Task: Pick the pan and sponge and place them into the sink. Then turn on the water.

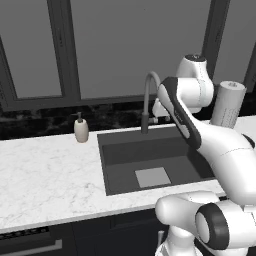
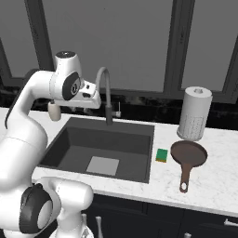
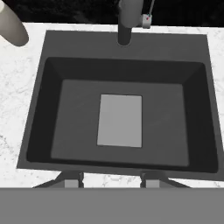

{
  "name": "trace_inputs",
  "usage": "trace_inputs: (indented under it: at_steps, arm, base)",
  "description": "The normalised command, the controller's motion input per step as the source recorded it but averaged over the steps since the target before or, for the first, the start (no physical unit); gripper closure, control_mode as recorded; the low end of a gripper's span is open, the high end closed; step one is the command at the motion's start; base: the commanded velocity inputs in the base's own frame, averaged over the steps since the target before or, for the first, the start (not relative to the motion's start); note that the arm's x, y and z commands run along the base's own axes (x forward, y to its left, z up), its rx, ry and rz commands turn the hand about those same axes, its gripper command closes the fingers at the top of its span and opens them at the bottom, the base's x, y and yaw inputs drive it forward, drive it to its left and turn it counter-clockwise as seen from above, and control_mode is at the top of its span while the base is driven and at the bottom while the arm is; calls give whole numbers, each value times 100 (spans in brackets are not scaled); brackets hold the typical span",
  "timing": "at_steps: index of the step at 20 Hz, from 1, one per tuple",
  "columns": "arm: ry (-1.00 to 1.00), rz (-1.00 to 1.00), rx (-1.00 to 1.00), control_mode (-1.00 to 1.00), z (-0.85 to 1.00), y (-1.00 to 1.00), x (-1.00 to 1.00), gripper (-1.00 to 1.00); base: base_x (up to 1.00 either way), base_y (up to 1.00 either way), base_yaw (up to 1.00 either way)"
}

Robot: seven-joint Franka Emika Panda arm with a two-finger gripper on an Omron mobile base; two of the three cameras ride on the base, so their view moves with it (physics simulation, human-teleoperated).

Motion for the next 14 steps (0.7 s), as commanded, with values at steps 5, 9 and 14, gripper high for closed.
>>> trace_inputs:
  at_steps: [5, 9, 14]
  arm:
    - [0, 0, 0, -100, 0, -22, -18, -100]
    - [0, 0, 0, -100, -4, -43, -38, -100]
    - [4, -8, 0, -100, -10, -45, -47, -100]
  base:
    - [0, 0, 0]
    - [0, 0, 0]
    - [0, 0, 0]
